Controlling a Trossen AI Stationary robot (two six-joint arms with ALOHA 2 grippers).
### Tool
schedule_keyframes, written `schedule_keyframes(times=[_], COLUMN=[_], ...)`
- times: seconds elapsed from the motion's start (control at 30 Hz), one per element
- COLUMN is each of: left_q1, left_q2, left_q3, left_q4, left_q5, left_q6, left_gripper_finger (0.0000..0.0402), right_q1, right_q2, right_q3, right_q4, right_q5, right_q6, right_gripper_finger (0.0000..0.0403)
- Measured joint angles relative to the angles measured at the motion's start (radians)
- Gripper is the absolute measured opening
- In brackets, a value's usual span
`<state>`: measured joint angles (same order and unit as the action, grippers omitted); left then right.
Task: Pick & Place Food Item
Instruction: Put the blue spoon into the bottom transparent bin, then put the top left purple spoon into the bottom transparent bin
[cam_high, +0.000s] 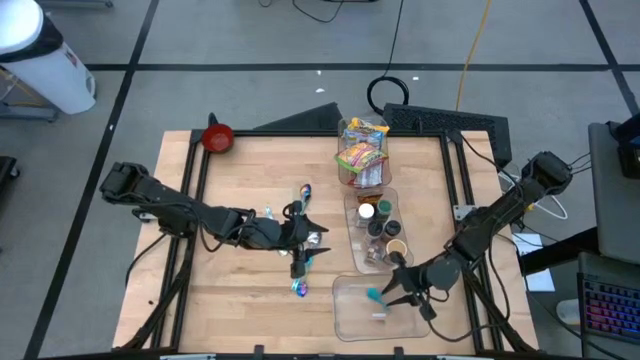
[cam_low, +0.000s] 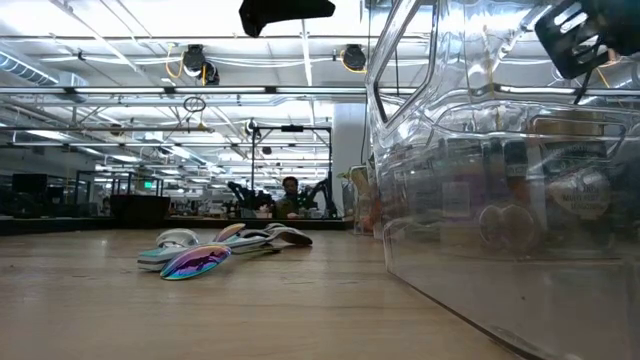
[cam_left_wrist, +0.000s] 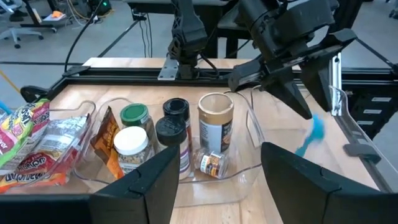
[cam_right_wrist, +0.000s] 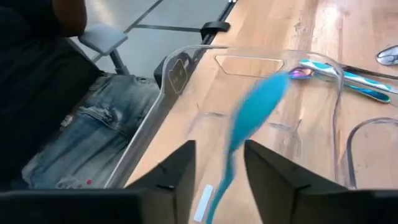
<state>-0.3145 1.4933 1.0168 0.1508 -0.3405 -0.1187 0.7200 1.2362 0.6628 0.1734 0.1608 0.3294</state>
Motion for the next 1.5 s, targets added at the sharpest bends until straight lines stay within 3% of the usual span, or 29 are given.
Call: schedule_keyframes(times=[0.2,0.4,0.63,0.8,1.0,1.17,1.33,1.5], left_q1=[0.000,0.000,0.020,0.095,0.223,0.300,0.383,0.433], left_q2=[0.000,0.000,0.000,0.000,0.031,0.135,0.229,0.280], left_q3=[0.000,0.000,0.000,0.000,0.000,-0.001,-0.001,-0.001], left_q4=[-0.001,-0.041,-0.206,-0.364,-0.582,-0.557,-0.556,-0.553], left_q5=[0.000,-0.004,-0.165,-0.252,-0.183,-0.095,-0.068,-0.024], left_q6=[0.000,-0.004,-0.110,-0.356,-0.641,-0.638,-0.637,-0.626], left_gripper_finger=[0.0232,0.0232,0.0232,0.0232,0.0232,0.0232,0.0232,0.0232], right_q1=[0.000,0.000,0.000,-0.015,-0.094,-0.205,-0.307,-0.335], right_q2=[0.000,0.000,-0.002,-0.033,-0.115,-0.173,-0.205,-0.201], right_q3=[0.000,0.000,0.000,0.000,0.000,0.000,-0.001,-0.017], right_q4=[0.003,0.101,0.316,0.443,0.435,0.364,0.351,0.257], right_q5=[-0.004,-0.004,-0.004,-0.002,-0.001,0.003,0.108,0.100], right_q6=[-0.024,-0.125,-0.378,-0.510,-0.505,-0.505,-0.433,-0.364], right_gripper_finger=[0.0189,0.0209,0.0206,0.0205,0.0203,0.0197,0.0196,0.0196])
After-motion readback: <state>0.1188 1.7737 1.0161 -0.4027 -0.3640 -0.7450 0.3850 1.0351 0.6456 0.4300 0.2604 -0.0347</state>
